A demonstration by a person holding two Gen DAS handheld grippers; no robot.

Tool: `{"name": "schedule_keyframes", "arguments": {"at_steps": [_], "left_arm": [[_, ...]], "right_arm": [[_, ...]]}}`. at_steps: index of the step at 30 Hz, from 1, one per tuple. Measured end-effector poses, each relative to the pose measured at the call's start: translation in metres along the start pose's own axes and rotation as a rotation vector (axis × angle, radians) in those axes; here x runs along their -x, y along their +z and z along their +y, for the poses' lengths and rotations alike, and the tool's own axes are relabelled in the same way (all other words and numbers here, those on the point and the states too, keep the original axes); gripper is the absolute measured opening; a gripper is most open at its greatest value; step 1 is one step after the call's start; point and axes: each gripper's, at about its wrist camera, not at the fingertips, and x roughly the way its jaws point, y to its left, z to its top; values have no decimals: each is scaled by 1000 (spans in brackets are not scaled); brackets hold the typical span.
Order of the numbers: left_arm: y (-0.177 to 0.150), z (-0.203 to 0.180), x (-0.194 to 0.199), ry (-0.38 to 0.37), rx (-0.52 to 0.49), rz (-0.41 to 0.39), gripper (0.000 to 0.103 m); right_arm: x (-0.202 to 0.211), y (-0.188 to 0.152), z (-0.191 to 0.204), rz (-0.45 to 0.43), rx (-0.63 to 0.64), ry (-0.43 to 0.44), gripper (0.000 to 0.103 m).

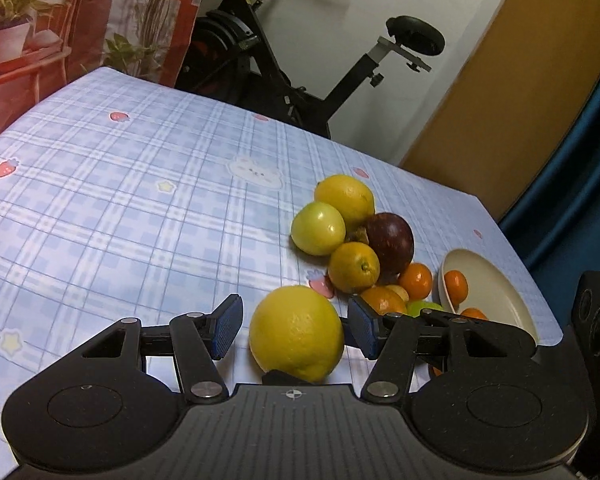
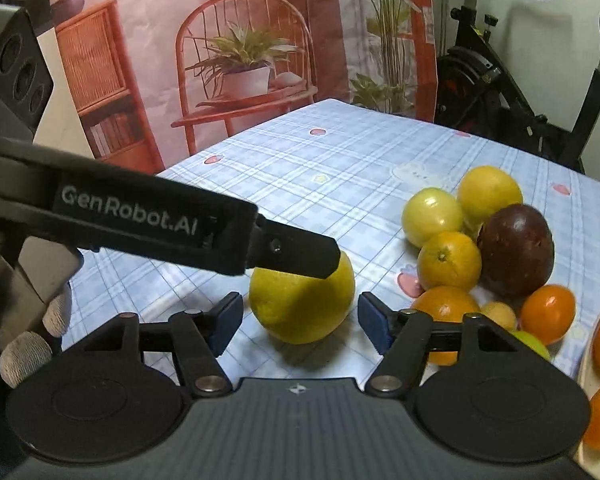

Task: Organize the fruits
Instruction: 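Move the left gripper to the large grapefruit beside the pile, then grasp the grapefruit with the left gripper and carry it over the plate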

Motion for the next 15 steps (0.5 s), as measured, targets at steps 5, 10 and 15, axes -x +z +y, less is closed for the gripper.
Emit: {"name": "schedule_keyframes", "arguments": {"at_steps": [5,10,15], "left_arm": [[-5,1,-1,-5,1,-5,54],[-8,-5,1,5,-16,-10,53],[-8,-12,4,-9,-37,-12,53]], "right_arm": [[1,-1,-2,-9,-12,4,59],[2,-1,-1,-14,-22,-1,59],[10,-6,1,-27,-37,-22,59]]}}
